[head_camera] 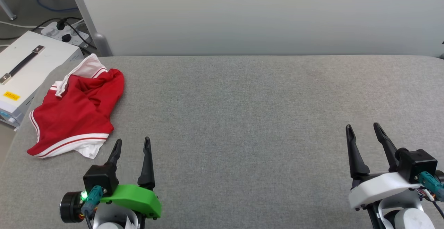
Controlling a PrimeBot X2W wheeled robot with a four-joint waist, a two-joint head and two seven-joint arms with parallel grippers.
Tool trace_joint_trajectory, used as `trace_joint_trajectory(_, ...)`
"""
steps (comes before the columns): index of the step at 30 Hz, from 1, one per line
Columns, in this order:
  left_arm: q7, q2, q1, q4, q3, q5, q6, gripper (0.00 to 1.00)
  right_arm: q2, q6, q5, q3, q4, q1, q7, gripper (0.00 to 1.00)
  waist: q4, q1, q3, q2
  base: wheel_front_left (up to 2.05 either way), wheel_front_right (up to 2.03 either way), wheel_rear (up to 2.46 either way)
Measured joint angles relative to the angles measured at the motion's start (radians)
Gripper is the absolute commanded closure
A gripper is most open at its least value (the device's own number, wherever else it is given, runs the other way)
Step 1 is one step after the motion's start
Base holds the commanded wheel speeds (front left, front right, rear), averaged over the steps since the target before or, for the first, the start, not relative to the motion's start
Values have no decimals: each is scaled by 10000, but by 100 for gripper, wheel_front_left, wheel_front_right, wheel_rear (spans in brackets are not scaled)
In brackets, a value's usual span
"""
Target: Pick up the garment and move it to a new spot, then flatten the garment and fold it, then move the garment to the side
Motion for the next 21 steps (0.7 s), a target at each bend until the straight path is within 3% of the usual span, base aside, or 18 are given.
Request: trace_joint_trajectory(21, -435, -2, 124, 698, -161, -313, -44, 0, 2, 0, 180, -157, 769, 5, -441, 0, 23, 0, -8, 0, 0, 0, 0)
